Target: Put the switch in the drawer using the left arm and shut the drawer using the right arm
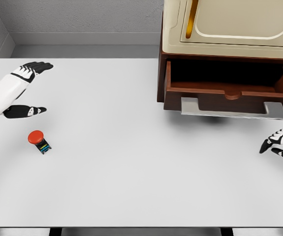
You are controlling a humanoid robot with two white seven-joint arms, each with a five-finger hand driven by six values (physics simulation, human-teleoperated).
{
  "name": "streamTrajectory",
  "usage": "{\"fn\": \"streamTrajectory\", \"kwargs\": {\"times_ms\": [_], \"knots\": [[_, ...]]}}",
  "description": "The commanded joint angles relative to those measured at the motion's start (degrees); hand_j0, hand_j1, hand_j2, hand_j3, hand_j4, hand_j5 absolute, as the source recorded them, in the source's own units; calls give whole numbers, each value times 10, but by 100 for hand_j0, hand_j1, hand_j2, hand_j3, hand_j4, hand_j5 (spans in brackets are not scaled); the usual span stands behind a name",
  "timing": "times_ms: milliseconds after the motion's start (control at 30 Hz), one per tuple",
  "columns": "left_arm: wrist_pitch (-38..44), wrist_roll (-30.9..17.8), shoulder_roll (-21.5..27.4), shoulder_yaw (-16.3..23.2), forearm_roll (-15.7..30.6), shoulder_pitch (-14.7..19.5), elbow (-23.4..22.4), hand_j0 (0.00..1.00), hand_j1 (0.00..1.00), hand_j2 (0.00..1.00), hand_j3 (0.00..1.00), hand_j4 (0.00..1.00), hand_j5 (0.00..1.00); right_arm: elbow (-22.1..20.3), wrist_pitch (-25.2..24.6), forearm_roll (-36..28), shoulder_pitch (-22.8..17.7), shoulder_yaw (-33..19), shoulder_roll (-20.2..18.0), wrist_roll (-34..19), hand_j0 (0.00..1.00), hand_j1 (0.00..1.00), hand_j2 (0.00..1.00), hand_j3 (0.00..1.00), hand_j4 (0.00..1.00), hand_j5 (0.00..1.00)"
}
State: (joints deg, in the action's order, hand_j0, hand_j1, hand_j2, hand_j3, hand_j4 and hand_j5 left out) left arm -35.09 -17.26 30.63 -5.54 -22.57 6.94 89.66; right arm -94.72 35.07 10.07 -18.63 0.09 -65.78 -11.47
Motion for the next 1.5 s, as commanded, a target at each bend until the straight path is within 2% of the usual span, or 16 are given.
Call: {"fn": "streamTrajectory", "kwargs": {"times_ms": [0, 233, 400, 433, 533, 567, 600, 667, 700, 800, 900, 1067, 1100, 1133, 1367, 1467], "knots": [[1, 0, 0, -2, 4, 0, 0, 100, 100, 100, 100, 100, 100, -6, -1, -2, 0, -2, -1, 0, 51, 51, 51, 51, 51, 51], [1, 14, 0, -31, 42, -4, -9, 100, 100, 100, 100, 100, 100, -26, -1, 0, -1, -4, 13, 1, 59, 59, 59, 59, 59, 59], [1, 22, 1, -31, 62, -4, -9, 100, 100, 100, 100, 100, 100, -29, -1, 1, -1, -4, 14, 1, 59, 59, 59, 59, 59, 59], [1, 23, 8, -25, 187, -37, -4, 100, 100, 100, 100, 100, 100, -29, -1, 7, -4, -3, 15, 0, 54, 54, 54, 54, 54, 54], [1, 22, 11, 3, 253, -47, 1, 100, 100, 100, 100, 100, 100, -30, -1, 8, -4, -1, 15, 0, 54, 54, 54, 54, 54, 54], [1, 22, 11, 4, 253, -47, 1, 100, 100, 100, 100, 100, 100, -30, -1, 8, -4, -1, 15, 0, 54, 54, 54, 54, 54, 54], [1, 21, 44, 22, 312, -92, 29, 100, 100, 100, 100, 100, 100, -32, -1, 8, -11, -1, 15, 0, 54, 54, 54, 54, 54, 54], [1, 21, 53, 21, 321, -102, 35, 100, 100, 100, 100, 100, 100, -32, -1, 8, -12, -2, 15, 0, 54, 54, 54, 54, 54, 54], [1, 21, 55, 22, 357, -103, 35, 100, 100, 100, 100, 100, 100, -31, -1, 8, -11, -3, 14, 0, 54, 54, 54, 54, 54, 54], [1, 21, 56, 21, 364, -105, 35, 100, 100, 100, 100, 100, 100, -29, -1, 8, -11, -3, 14, 0, 55, 55, 55, 55, 55, 55], [1, 21, 61, 21, 408, -106, 37, 100, 100, 100, 100, 100, 100, -29, -1, 8, -12, -4, 15, 0, 56, 56, 56, 56, 56, 56], [1, 21, 69, 21, 419, -120, 46, 100, 100, 100, 100, 100, 100, -28, -1, 8, -11, -4, 16, 0, 56, 56, 56, 56, 56, 56], [1, 21, 73, 23, 417, -173, 55, 100, 100, 100, 100, 100, 100, -31, -1, 11, -11, -4, 28, 0, 57, 57, 57, 57, 57, 57], [1, 21, 92, 24, 417, -190, 56, 96, 96, 96, 96, 96, 96, -33, -1, 11, -11, -4, 29, 0, 57, 57, 57, 57, 57, 57], [1, 21, 94, 25, 417, -222, 65, 97, 97, 97, 97, 97, 97, -37, -1, 13, -4, -4, 36, -1, 58, 58, 58, 58, 58, 58], [1, 20, 104, 50, 414, -226, 64, 97, 97, 97, 97, 97, 97, -38, -1, 14, -3, -4, 36, -1, 59, 59, 59, 59, 59, 59]]}}
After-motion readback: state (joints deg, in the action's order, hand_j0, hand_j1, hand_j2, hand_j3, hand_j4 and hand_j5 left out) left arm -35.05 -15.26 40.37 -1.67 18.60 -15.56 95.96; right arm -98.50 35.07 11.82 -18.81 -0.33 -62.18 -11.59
